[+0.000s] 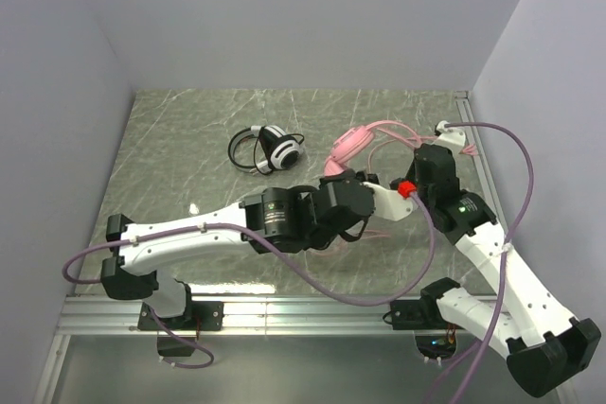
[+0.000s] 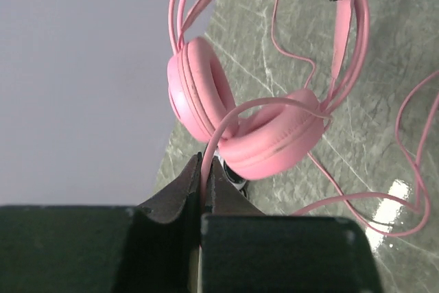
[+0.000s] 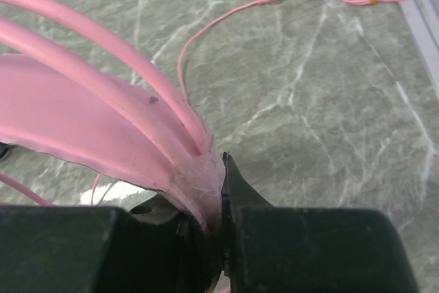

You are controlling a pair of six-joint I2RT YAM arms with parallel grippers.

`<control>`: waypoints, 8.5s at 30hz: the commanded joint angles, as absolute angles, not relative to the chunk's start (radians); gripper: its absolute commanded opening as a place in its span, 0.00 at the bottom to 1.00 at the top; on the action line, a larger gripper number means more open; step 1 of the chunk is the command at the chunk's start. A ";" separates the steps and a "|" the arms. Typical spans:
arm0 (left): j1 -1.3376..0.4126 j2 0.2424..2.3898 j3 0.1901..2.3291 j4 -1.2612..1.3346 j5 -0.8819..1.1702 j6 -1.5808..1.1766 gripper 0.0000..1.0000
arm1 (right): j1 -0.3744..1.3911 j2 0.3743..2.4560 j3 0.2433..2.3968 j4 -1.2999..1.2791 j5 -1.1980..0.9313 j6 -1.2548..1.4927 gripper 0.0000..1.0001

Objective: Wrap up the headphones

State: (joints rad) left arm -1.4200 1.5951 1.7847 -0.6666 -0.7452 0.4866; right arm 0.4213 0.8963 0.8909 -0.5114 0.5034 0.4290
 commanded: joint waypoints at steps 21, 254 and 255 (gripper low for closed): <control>-1.262 1.546 1.815 -0.681 -0.647 0.561 0.00 | 0.451 0.799 0.939 -0.466 0.460 0.379 0.00; -0.865 1.865 0.861 1.426 0.637 -0.624 0.11 | 0.460 1.094 1.977 -0.790 0.023 0.624 0.00; -0.874 1.861 0.836 1.462 0.605 -0.629 0.11 | 0.457 1.097 1.985 -0.793 0.070 0.630 0.00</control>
State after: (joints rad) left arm -0.8417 1.8545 0.8848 1.2808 0.6525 -0.5995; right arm 0.4656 1.0962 1.9125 -0.8948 -0.0261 0.5602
